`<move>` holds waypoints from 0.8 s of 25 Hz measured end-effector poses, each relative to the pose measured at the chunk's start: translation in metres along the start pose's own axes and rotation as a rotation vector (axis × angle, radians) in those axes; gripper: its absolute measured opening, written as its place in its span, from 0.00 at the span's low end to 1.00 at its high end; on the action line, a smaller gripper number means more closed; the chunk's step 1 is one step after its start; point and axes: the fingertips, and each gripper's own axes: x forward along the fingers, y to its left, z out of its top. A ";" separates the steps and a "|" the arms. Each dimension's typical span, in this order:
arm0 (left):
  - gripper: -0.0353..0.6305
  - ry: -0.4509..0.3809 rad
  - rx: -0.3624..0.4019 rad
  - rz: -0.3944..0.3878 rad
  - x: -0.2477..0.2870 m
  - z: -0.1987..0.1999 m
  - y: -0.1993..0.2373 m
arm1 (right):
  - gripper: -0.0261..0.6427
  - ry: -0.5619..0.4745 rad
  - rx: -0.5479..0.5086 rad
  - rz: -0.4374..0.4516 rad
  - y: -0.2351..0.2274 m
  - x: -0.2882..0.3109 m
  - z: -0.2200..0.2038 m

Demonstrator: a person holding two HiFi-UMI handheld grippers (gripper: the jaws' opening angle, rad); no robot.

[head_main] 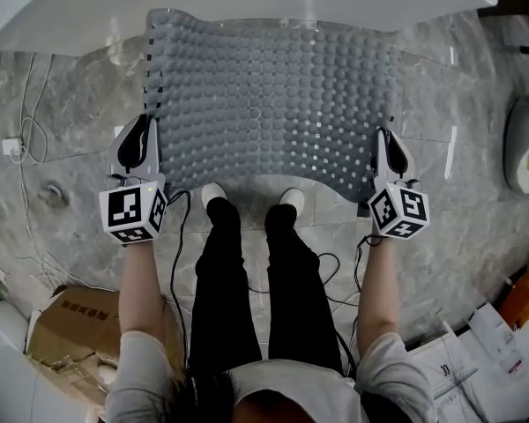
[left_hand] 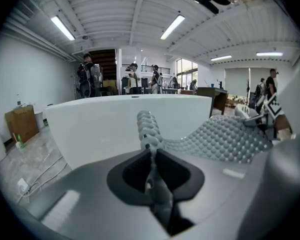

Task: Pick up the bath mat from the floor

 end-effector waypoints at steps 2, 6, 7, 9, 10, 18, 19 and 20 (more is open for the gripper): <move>0.12 -0.016 -0.005 -0.003 -0.022 0.032 0.000 | 0.10 -0.013 -0.002 0.005 0.008 -0.022 0.033; 0.12 -0.053 -0.008 -0.006 -0.066 0.096 -0.001 | 0.10 -0.039 -0.003 0.011 0.020 -0.066 0.094; 0.12 -0.064 -0.009 -0.007 -0.075 0.111 -0.002 | 0.10 -0.047 -0.001 0.011 0.022 -0.076 0.108; 0.12 -0.087 -0.008 -0.009 -0.094 0.140 -0.003 | 0.10 -0.062 0.003 0.012 0.026 -0.096 0.134; 0.12 -0.097 -0.007 -0.011 -0.103 0.153 -0.004 | 0.10 -0.068 0.004 0.013 0.028 -0.106 0.145; 0.12 -0.155 -0.004 -0.024 -0.176 0.233 -0.014 | 0.10 -0.111 -0.021 0.036 0.050 -0.182 0.225; 0.12 -0.160 -0.002 -0.024 -0.185 0.241 -0.015 | 0.10 -0.117 -0.024 0.041 0.054 -0.191 0.233; 0.12 -0.166 0.000 -0.024 -0.194 0.249 -0.015 | 0.10 -0.123 -0.026 0.046 0.057 -0.200 0.241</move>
